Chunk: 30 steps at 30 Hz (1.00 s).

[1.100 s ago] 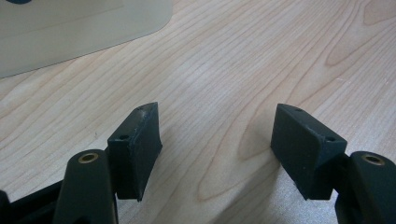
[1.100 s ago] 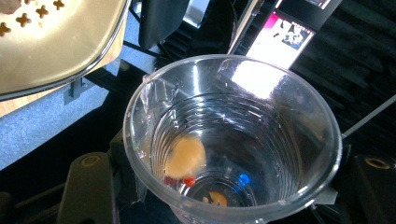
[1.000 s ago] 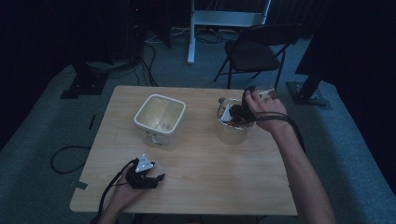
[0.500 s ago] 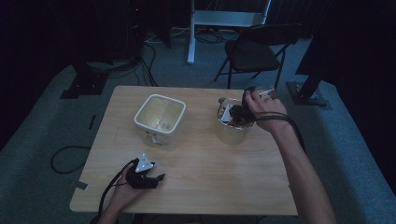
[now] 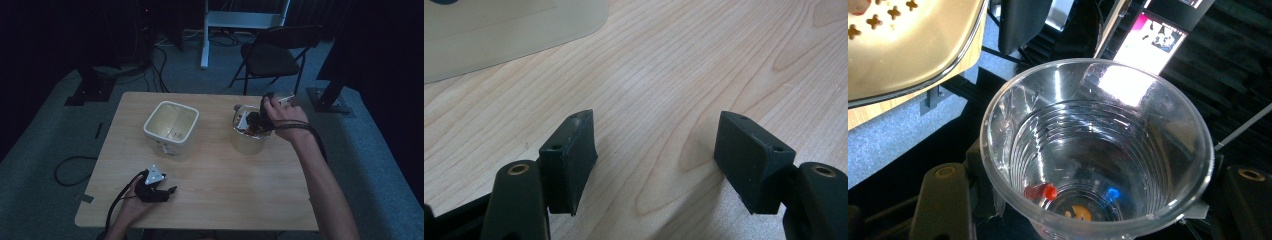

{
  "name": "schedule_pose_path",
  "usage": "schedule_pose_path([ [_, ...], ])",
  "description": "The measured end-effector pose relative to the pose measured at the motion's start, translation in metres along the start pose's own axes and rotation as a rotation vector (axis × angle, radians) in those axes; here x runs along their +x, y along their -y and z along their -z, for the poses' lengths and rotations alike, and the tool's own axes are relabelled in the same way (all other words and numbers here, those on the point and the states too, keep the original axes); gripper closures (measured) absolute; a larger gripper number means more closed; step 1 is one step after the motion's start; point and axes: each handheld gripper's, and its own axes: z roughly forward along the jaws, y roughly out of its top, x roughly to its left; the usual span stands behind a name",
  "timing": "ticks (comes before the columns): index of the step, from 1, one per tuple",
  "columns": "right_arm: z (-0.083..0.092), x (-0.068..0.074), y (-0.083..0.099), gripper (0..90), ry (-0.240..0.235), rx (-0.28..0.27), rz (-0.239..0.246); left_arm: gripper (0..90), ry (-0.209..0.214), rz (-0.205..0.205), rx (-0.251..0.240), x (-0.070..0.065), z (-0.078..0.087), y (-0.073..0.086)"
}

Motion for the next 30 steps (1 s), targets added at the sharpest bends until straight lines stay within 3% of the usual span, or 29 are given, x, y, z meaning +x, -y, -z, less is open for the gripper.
schedule_pose_path([
  [2,0.0,0.0,0.0,32.3,-0.001,-0.002,-0.002,33.7,0.0,0.0,0.0,0.0,0.0,0.0],
  [3,0.001,-0.003,0.003,32.2,-0.028,-0.016,-0.045,33.8,0.0,0.0,0.0,0.0,0.0,0.0],
  [4,0.001,-0.003,0.003,32.2,-0.028,-0.016,-0.045,33.8,0.0,0.0,0.0,0.0,0.0,0.0],
  [5,0.001,-0.005,0.004,32.2,-0.05,-0.028,-0.081,33.8,0.0,0.0,0.0,0.0,0.0,0.0],
  [8,0.0,-0.014,0.015,32.2,-0.135,-0.083,-0.252,33.7,0.0,0.0,0.0,0.0,0.0,0.0],
  [9,0.0,-0.018,0.023,32.2,-0.174,-0.117,-0.372,33.7,0.0,0.0,0.0,0.0,0.0,0.0],
  [10,-0.001,-0.018,0.027,32.2,-0.183,-0.128,-0.414,33.7,0.0,0.0,0.0,0.0,0.0,0.0],
  [11,-0.001,-0.018,0.027,32.2,-0.183,-0.128,-0.414,33.7,0.001,-0.001,0.001,0.0,0.0,0.0],
  [12,-0.001,-0.019,0.036,32.3,-0.212,-0.158,-0.543,33.7,0.0,-0.002,0.002,0.0,0.0,0.0],
  [13,-0.001,-0.019,0.036,32.3,-0.212,-0.158,-0.543,33.7,0.0,-0.002,0.002,0.0,0.0,0.0],
  [15,-0.001,-0.018,0.045,32.3,-0.235,-0.186,-0.641,33.7,0.0,-0.003,0.001,0.0,0.0,0.0],
  [17,0.0,-0.018,0.053,32.3,-0.268,-0.227,-0.753,33.7,0.0,-0.003,0.001,0.0,0.0,0.0],
  [18,0.001,-0.019,0.063,32.3,-0.299,-0.27,-0.856,33.7,0.0,-0.002,0.0,0.0,0.0,0.0],
  [19,0.002,-0.019,0.067,32.3,-0.32,-0.294,-0.917,33.7,0.0,-0.003,0.001,0.0,0.0,0.0],
  [20,0.002,-0.019,0.067,32.3,-0.32,-0.294,-0.917,33.7,0.0,-0.003,0.001,0.0,0.0,0.0],
  [21,0.003,-0.02,0.074,32.2,-0.36,-0.353,-1.016,33.7,0.0,-0.002,0.002,0.0,0.0,0.0],
  [22,0.003,-0.02,0.074,32.2,-0.36,-0.353,-1.016,33.7,0.0,-0.002,0.002,0.0,0.0,0.0],
  [23,0.004,-0.021,0.077,32.2,-0.375,-0.377,-1.049,33.7,0.0,-0.003,0.002,0.0,0.0,0.0],
  [24,0.005,-0.023,0.084,32.1,-0.433,-0.448,-1.156,33.7,0.0,-0.003,0.002,0.0,0.0,0.0],
  [27,0.005,-0.027,0.092,32.1,-0.501,-0.537,-1.281,33.7,0.0,-0.003,0.002,0.0,0.0,0.0],
  [29,0.006,-0.028,0.094,32.1,-0.519,-0.565,-1.31,33.6,0.0,-0.002,0.002,0.0,0.0,0.0],
  [30,0.006,-0.031,0.097,32.1,-0.561,-0.62,-1.37,33.6,-0.001,-0.002,0.002,0.0,0.0,0.0],
])
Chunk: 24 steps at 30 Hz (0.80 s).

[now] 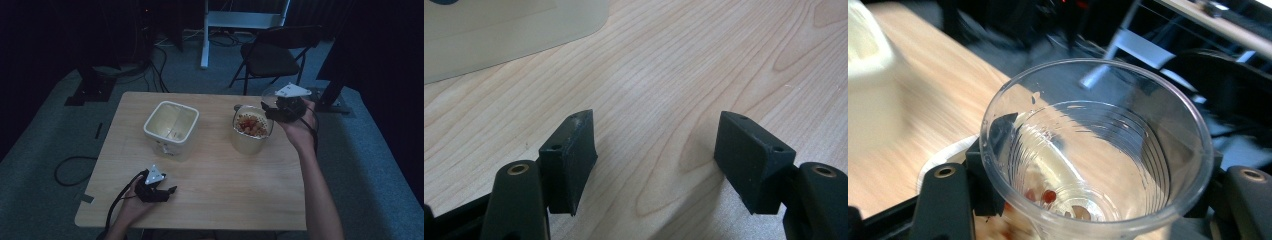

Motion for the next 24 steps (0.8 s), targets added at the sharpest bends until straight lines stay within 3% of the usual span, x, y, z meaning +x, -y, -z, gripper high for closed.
schedule_pose_path([
  [7,0.005,-0.007,-0.008,32.1,-0.167,-0.102,-0.165,33.6,-0.002,0.004,-0.002,0.0,-0.001,0.0],
  [9,0.006,-0.008,-0.009,32.1,-0.189,-0.111,-0.184,33.5,-0.002,0.005,-0.002,0.0,-0.001,0.0],
  [10,0.005,-0.009,-0.01,32.1,-0.239,-0.131,-0.225,33.6,-0.002,0.005,-0.003,0.0,-0.001,0.0],
  [12,0.005,-0.009,-0.011,32.1,-0.253,-0.135,-0.236,33.5,-0.002,0.005,-0.003,0.0,-0.001,-0.001],
  [14,0.005,-0.009,-0.013,32.1,-0.312,-0.164,-0.275,33.5,-0.003,0.006,-0.003,0.0,-0.001,-0.001],
  [16,0.006,-0.007,-0.015,32.0,-0.351,-0.175,-0.292,33.5,-0.003,0.006,-0.002,0.0,-0.001,-0.001],
  [18,0.006,-0.005,-0.017,32.0,-0.358,-0.18,-0.287,33.5,-0.003,0.006,-0.002,0.0,-0.001,-0.001],
  [24,0.003,0.014,-0.031,31.8,-0.406,-0.18,-0.244,33.5,-0.002,0.006,-0.001,0.0,-0.001,-0.001],
])
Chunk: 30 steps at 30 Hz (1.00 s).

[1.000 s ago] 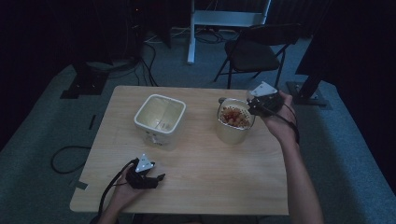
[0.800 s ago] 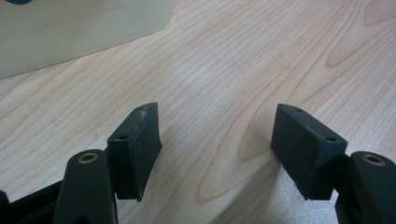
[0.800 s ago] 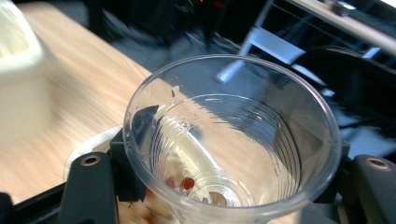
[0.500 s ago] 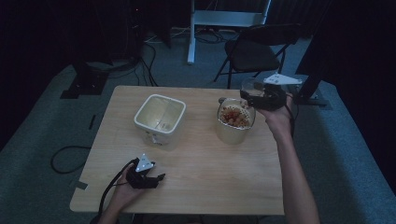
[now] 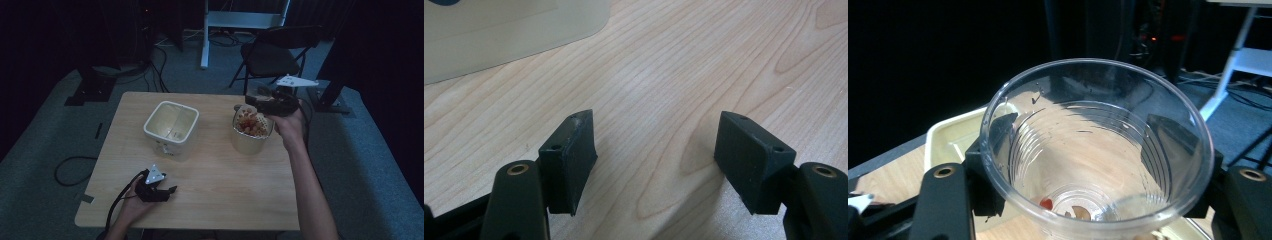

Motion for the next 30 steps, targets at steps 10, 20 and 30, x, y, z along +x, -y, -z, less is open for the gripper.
schedule_pose_path([
  [10,-0.045,0.046,-0.018,30.7,-0.101,0.022,0.06,33.5,-0.001,-0.001,0.001,0.0,0.0,0.0],
  [20,-0.093,0.09,-0.034,30.6,-0.17,0.028,0.122,33.5,0.001,-0.001,0.003,0.0,0.0,0.0],
  [30,-0.165,0.13,-0.033,30.0,-0.203,0.082,0.139,33.5,0.003,-0.001,0.002,0.0,0.0,0.0],
])
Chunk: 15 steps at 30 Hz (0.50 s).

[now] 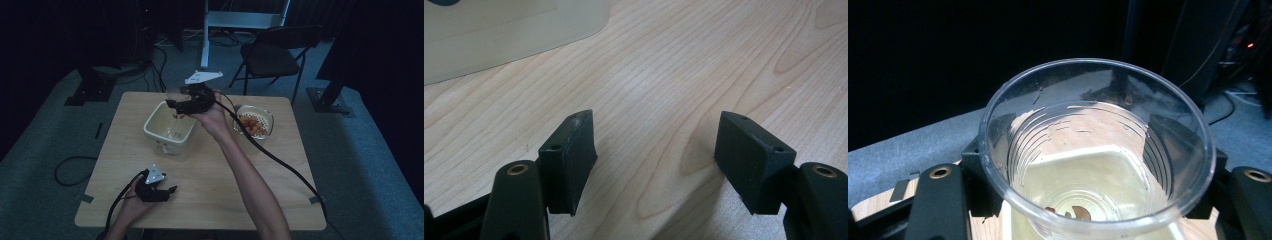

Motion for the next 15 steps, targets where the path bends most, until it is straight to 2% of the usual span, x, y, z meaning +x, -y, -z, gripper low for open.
schedule_pose_path([
  [4,-0.022,0.003,0.0,29.7,-0.007,-0.002,-0.012,33.5,0.0,0.0,-0.002,0.0,0.0,0.0],
  [8,-0.035,0.001,0.001,27.7,-0.015,-0.024,-0.05,33.5,0.001,0.001,-0.003,0.0,0.0,0.0],
  [11,-0.043,-0.005,0.004,14.3,-0.026,-0.027,-0.095,33.5,0.001,0.001,-0.003,0.0,0.0,0.0],
  [12,-0.045,-0.007,0.006,13.5,-0.016,-0.016,-0.105,33.5,0.0,0.001,-0.003,0.0,0.0,0.0],
  [14,-0.048,-0.008,0.009,11.5,-0.039,0.0,-0.114,33.5,0.0,0.0,-0.003,0.0,0.0,0.0],
  [15,-0.048,-0.007,0.01,11.5,-0.025,0.002,-0.106,33.5,-0.001,-0.001,-0.003,0.0,0.0,0.0],
])
